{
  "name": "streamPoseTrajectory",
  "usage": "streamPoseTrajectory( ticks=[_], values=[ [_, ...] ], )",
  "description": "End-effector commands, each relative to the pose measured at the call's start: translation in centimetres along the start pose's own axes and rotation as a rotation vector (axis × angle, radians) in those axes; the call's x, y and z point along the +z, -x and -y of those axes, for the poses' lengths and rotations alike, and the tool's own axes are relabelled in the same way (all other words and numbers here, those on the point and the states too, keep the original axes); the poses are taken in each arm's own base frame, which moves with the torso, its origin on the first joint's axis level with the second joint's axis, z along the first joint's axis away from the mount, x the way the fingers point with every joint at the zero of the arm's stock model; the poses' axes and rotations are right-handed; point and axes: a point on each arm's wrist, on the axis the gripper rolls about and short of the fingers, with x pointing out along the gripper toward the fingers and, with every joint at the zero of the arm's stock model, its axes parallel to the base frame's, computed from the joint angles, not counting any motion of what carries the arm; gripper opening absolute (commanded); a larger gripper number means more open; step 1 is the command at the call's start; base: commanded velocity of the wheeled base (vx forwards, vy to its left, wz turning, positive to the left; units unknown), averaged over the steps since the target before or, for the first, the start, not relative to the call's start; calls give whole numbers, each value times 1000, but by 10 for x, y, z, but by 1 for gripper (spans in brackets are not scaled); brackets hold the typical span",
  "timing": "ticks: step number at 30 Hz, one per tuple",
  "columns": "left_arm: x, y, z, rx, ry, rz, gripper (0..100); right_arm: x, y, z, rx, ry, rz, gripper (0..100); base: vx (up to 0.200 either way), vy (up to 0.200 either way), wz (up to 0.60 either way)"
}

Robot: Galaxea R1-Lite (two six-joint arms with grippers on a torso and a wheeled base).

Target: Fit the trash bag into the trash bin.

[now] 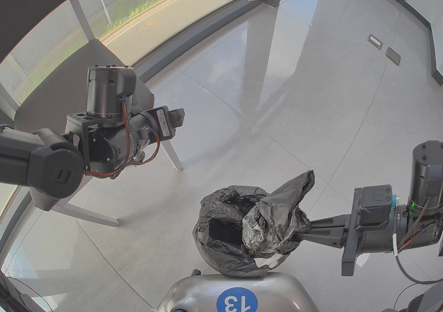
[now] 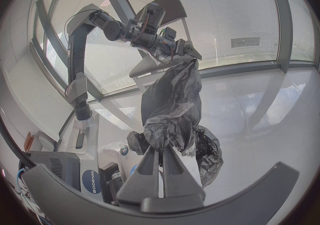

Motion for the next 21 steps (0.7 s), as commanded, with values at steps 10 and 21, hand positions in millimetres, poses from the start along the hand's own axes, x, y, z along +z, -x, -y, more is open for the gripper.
streamPoseTrajectory(
  ticks=[10,21],
  values=[
    [-1,-6,11,-30,-2,13,100,-8,-49,6,43,-22,-106,0,0,0,0],
    [-1,-3,17,-55,3,27,100,-5,-74,12,50,-23,-124,0,0,0,0]
  ],
)
